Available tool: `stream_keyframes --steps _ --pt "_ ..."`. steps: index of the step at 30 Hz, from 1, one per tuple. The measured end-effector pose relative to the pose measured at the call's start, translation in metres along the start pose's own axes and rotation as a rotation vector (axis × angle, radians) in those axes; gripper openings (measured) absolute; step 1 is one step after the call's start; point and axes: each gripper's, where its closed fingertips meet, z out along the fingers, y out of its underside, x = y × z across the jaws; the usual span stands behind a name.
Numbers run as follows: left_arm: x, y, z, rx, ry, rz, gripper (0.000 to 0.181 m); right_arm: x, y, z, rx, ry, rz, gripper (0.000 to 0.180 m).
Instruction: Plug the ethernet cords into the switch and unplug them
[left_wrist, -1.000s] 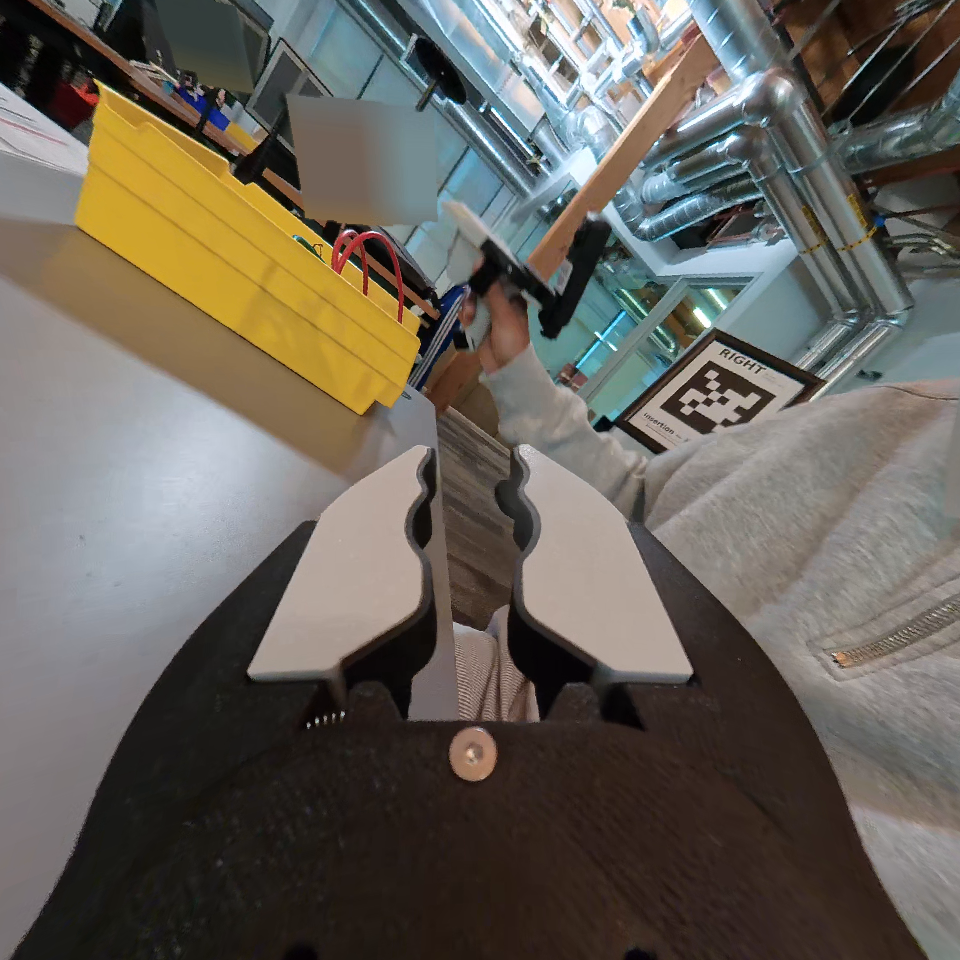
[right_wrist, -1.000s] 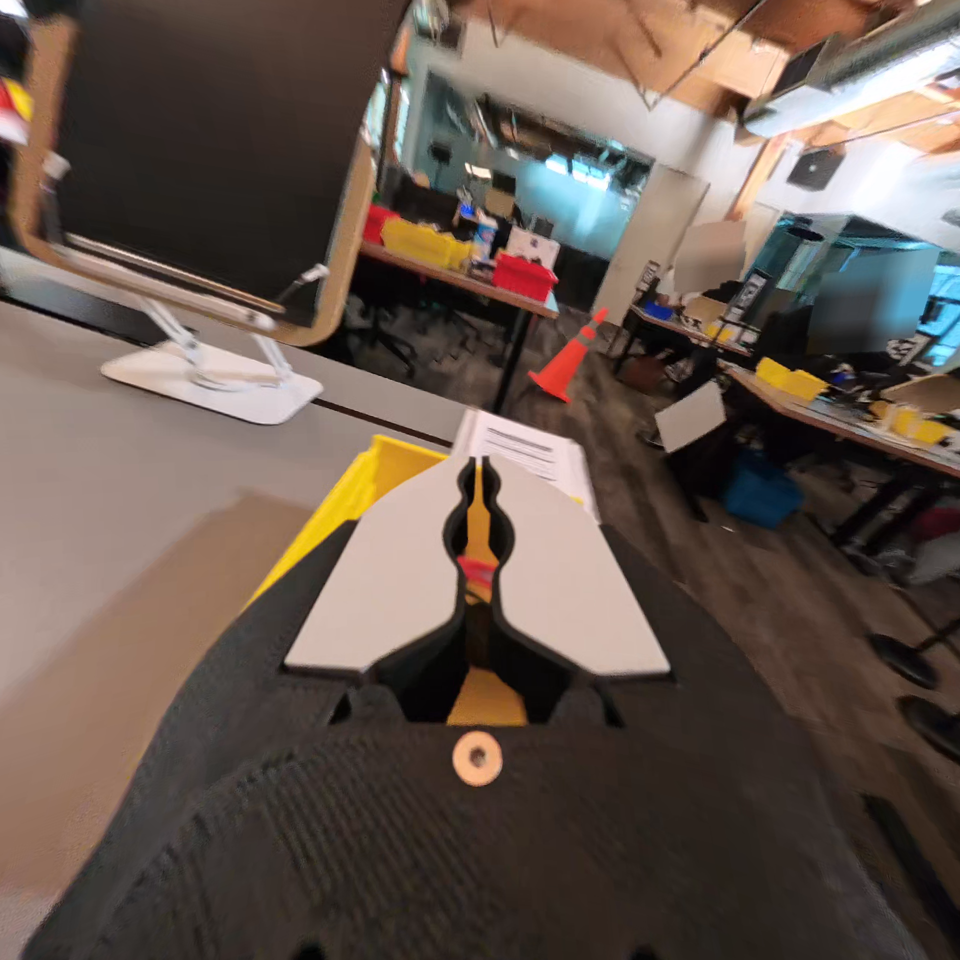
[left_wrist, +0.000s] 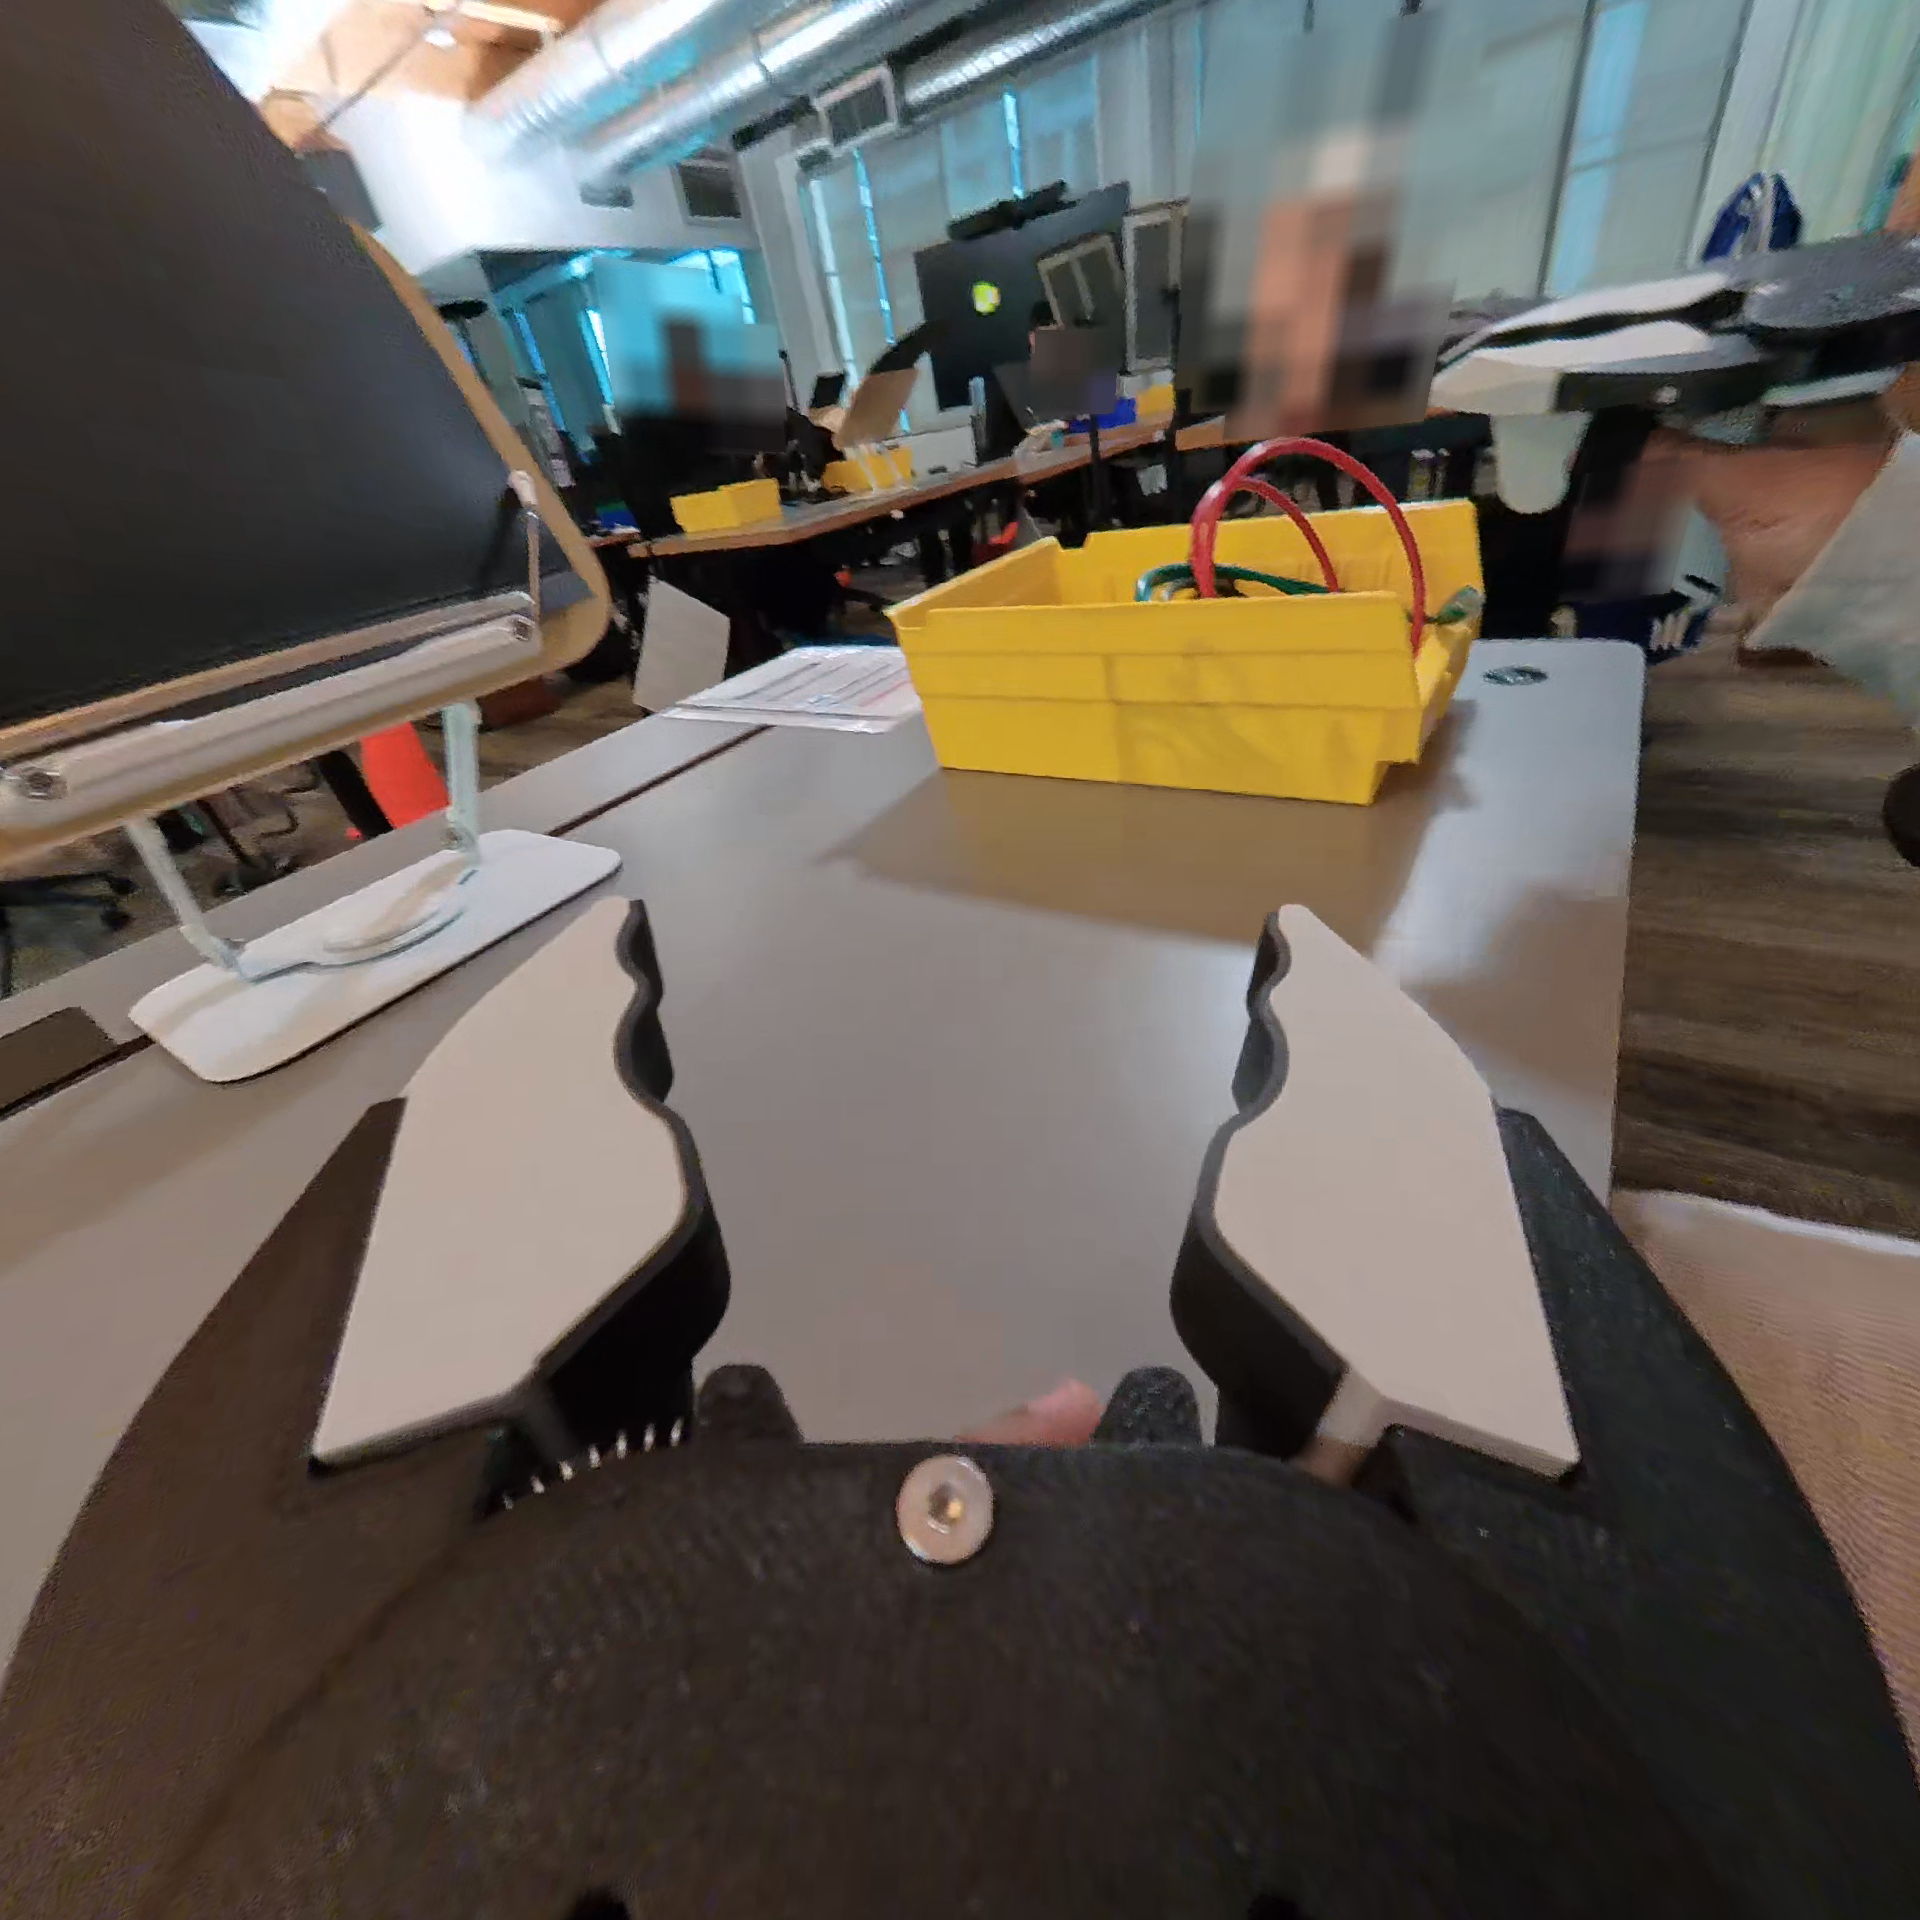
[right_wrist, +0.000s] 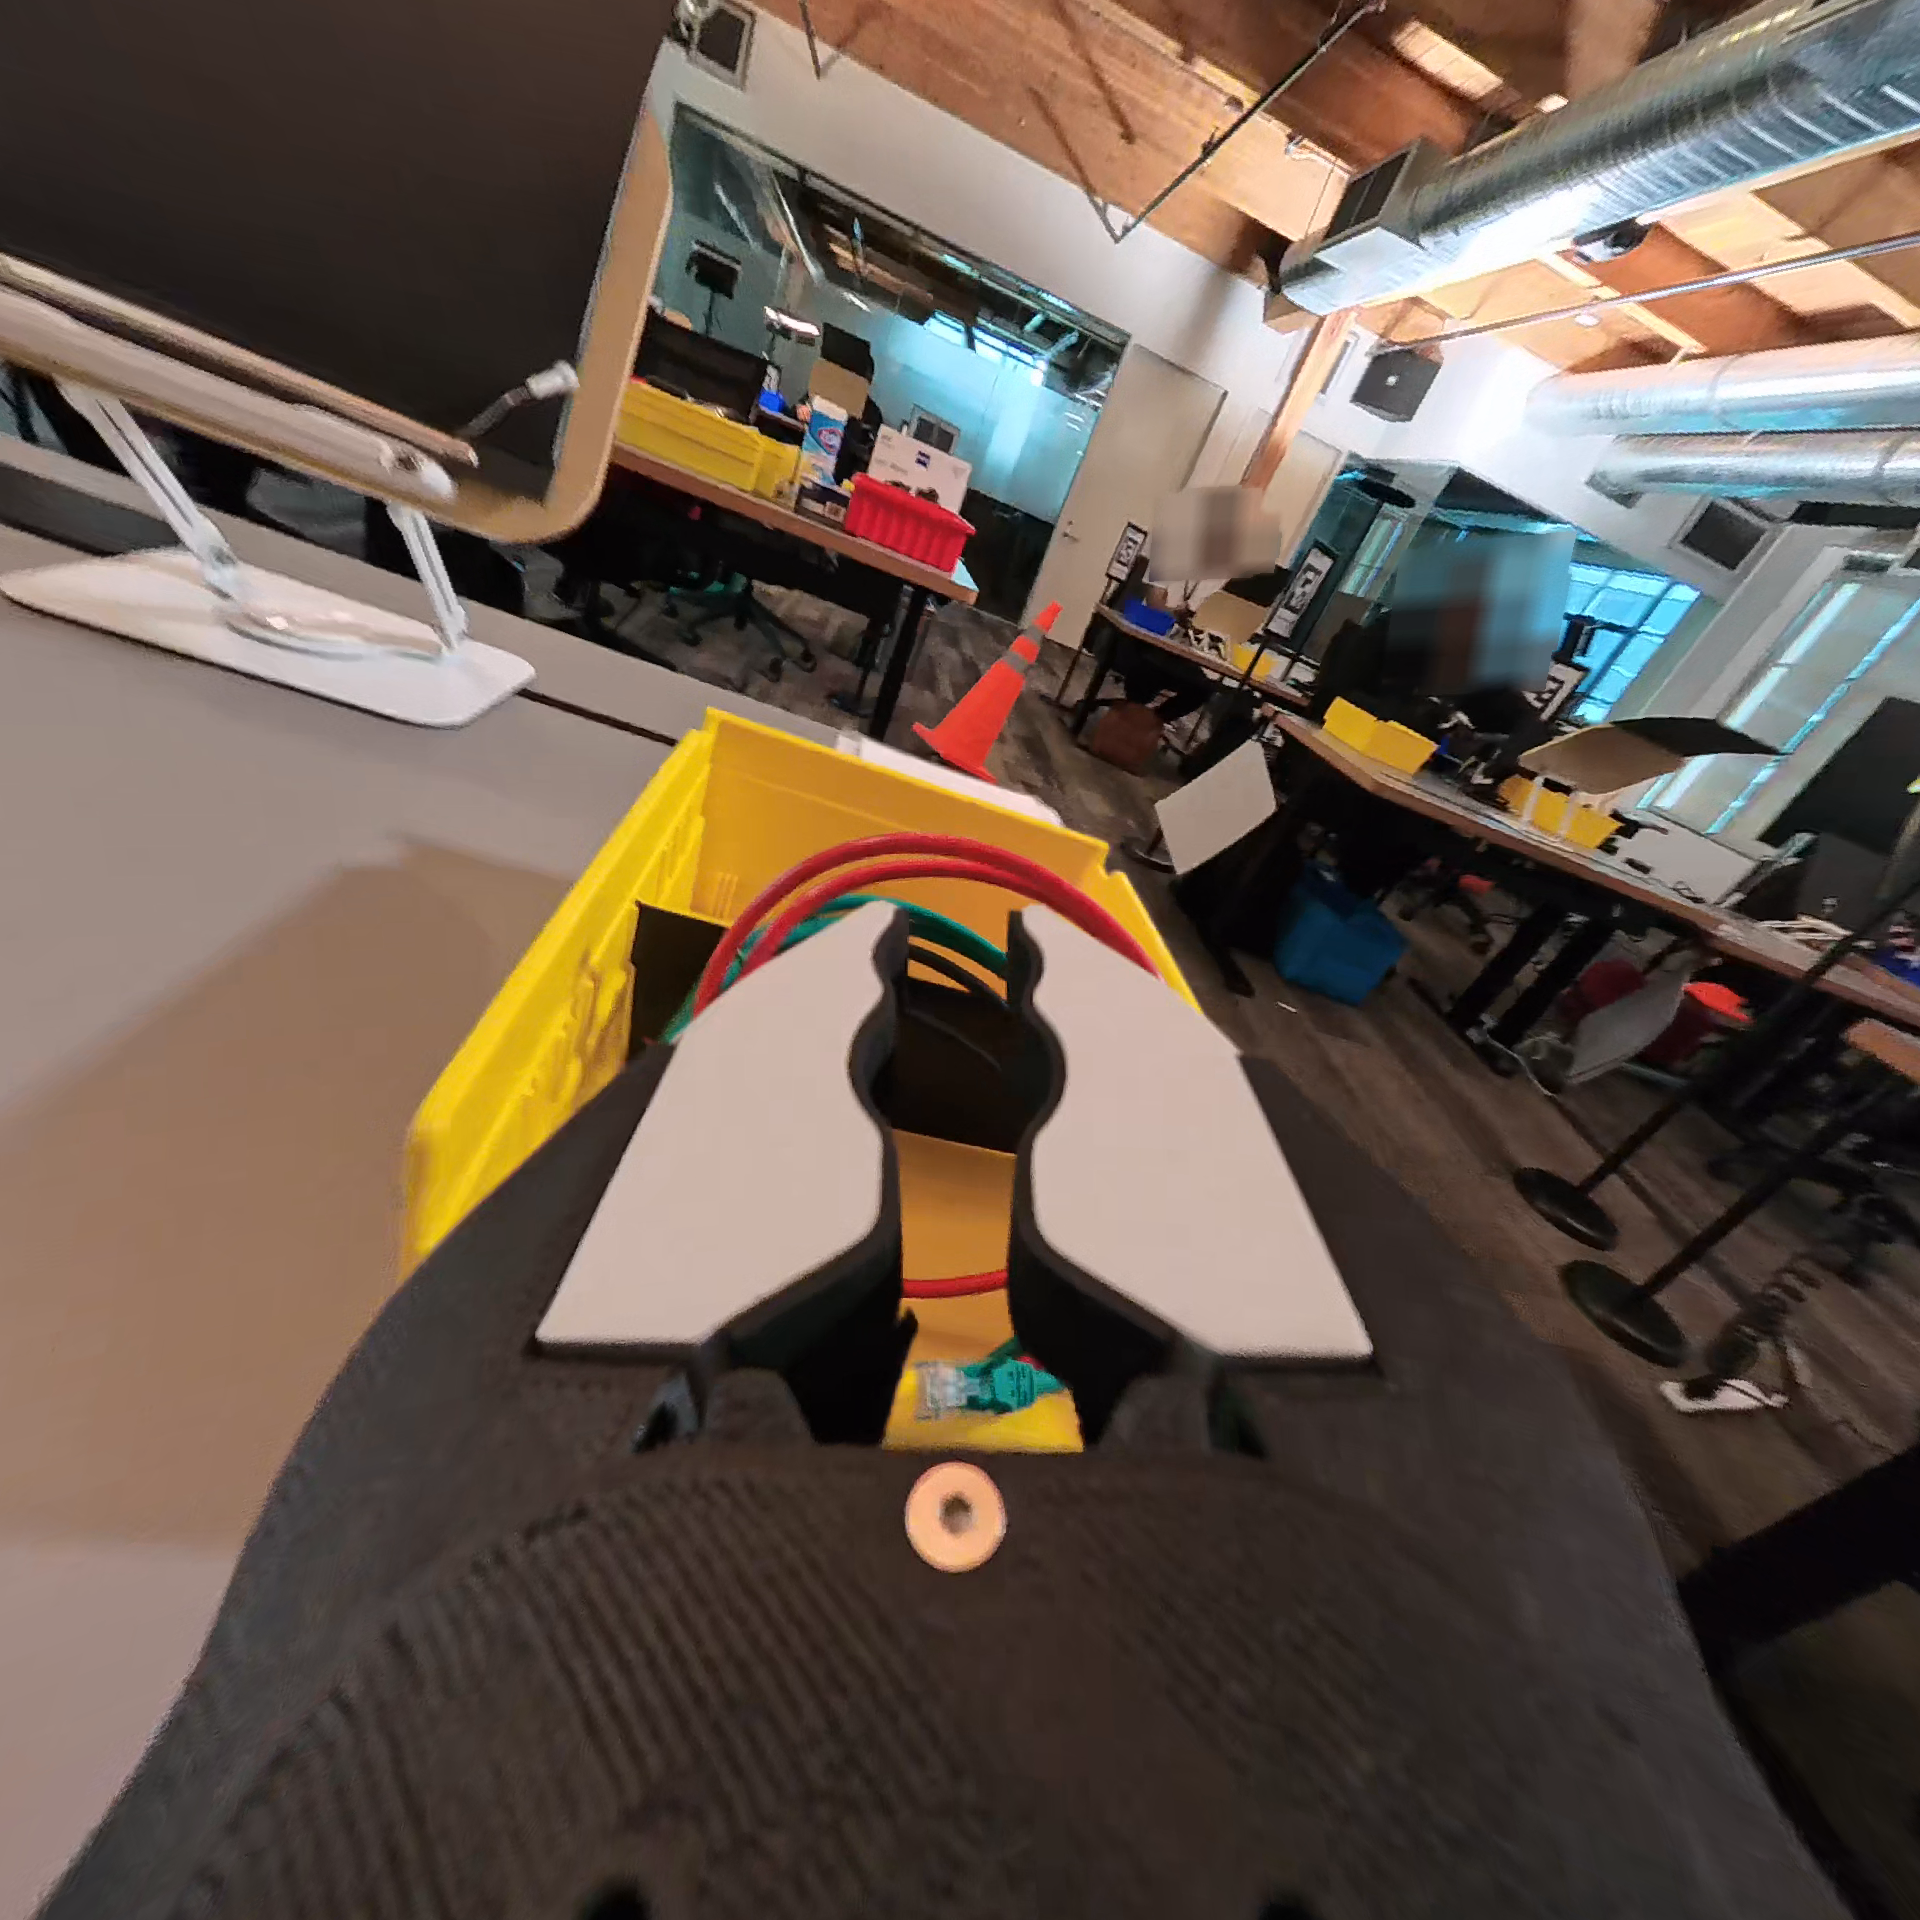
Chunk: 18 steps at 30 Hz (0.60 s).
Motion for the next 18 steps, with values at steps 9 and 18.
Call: stream_keyframes --steps 9,18 --pt "0.006 -0.006 0.003 0.015 -0.022 0.020 0.135 -0.008 -0.010 -0.003 0.030 -0.074 0.092 0.030" --pt "0.009 -0.004 0.003 0.013 -0.002 0.004 0.133 -0.006 -0.009 0.004 0.060 0.002 -0.057 0.058"
